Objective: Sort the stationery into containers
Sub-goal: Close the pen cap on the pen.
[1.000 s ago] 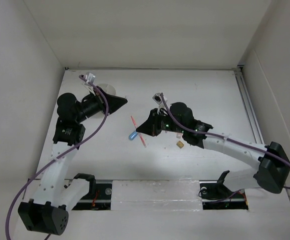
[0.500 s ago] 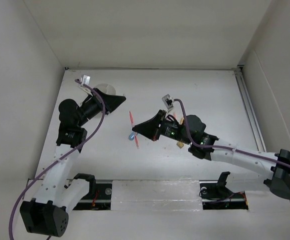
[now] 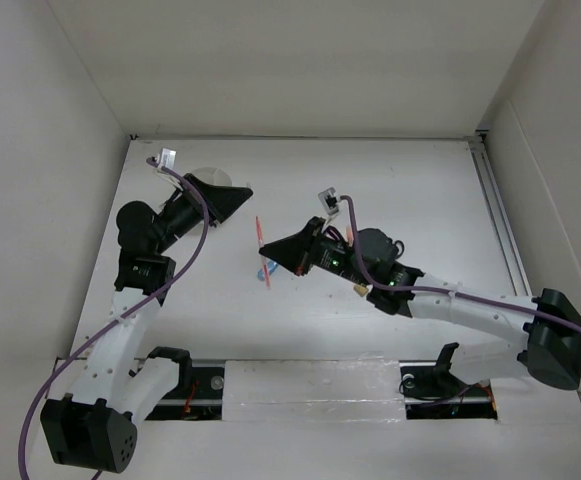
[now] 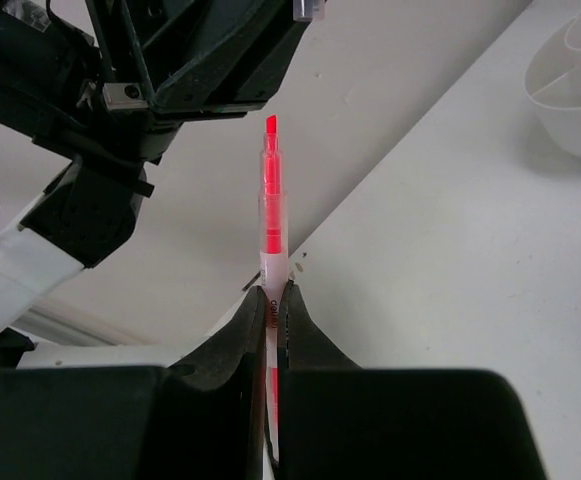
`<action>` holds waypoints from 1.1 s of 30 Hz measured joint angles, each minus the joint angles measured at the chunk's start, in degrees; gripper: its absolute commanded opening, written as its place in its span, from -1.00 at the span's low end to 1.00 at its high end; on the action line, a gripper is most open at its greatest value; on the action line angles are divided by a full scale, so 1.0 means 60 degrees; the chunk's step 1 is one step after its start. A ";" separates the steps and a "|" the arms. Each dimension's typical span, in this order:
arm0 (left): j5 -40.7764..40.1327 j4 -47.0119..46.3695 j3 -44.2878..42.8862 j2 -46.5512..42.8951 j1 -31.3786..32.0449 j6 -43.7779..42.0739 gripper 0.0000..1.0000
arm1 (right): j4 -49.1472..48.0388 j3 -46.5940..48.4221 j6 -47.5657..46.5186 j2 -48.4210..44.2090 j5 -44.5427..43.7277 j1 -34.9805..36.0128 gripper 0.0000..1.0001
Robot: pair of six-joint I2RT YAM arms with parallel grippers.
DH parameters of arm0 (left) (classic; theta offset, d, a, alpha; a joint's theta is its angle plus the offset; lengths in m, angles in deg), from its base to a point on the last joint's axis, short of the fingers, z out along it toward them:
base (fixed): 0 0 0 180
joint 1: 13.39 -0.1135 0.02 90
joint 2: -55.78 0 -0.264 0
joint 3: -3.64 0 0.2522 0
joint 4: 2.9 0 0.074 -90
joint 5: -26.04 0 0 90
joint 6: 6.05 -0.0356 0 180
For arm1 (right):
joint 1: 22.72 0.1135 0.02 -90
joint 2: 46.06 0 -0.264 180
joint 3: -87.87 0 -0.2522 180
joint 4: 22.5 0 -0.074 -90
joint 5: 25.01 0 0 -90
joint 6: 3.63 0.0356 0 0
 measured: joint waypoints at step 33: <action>0.0495 -0.0841 0.0215 0.0000 0.0018 0.0361 -1.00 | -0.0339 0.0546 0.0015 0.0565 -0.0408 0.0004 -1.00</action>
